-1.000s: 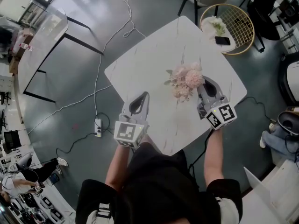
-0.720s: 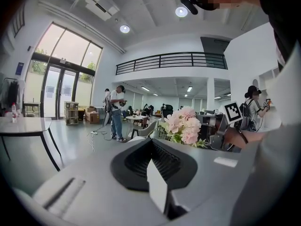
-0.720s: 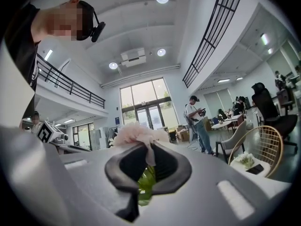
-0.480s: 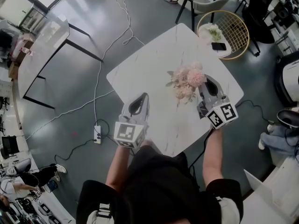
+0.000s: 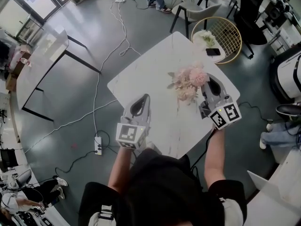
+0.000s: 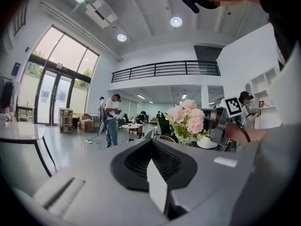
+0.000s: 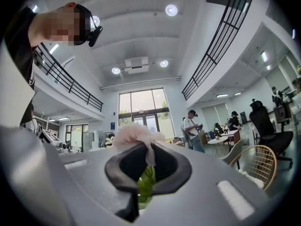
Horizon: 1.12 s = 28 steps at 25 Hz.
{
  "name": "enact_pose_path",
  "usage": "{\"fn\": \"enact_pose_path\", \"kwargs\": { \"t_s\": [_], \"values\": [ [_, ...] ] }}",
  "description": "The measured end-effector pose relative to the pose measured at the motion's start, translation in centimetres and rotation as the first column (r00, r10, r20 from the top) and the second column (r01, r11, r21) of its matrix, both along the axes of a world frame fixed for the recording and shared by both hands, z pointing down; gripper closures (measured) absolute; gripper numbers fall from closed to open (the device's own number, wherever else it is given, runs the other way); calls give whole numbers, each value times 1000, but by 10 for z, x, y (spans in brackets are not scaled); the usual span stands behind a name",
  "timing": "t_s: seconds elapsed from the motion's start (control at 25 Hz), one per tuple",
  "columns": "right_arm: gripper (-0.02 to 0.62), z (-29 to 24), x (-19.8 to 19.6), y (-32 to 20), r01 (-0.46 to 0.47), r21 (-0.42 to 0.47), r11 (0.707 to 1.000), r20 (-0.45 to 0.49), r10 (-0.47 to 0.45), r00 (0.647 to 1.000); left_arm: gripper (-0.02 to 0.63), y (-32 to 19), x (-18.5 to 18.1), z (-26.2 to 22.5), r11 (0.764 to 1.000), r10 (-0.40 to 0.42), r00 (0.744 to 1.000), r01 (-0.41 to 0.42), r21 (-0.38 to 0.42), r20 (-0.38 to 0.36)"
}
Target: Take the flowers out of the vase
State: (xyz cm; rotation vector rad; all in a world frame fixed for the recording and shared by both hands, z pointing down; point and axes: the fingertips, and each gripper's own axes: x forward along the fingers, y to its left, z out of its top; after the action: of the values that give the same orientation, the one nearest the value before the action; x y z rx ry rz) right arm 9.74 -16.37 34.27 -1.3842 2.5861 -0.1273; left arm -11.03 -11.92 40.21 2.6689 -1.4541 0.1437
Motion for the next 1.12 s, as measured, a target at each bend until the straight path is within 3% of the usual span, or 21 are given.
{"fn": "enact_pose_path", "kwargs": {
  "t_s": [0.52,1.12],
  "values": [
    [592,-48,3,25,-51,74,996,18,50,999,598,11,-4,-17,999,27,999,-26,29,-18],
    [591,-49,32,78,-143,78,987,24,142,990,598,24,34,-21,990,132,991,-131,45,-27]
  ]
}}
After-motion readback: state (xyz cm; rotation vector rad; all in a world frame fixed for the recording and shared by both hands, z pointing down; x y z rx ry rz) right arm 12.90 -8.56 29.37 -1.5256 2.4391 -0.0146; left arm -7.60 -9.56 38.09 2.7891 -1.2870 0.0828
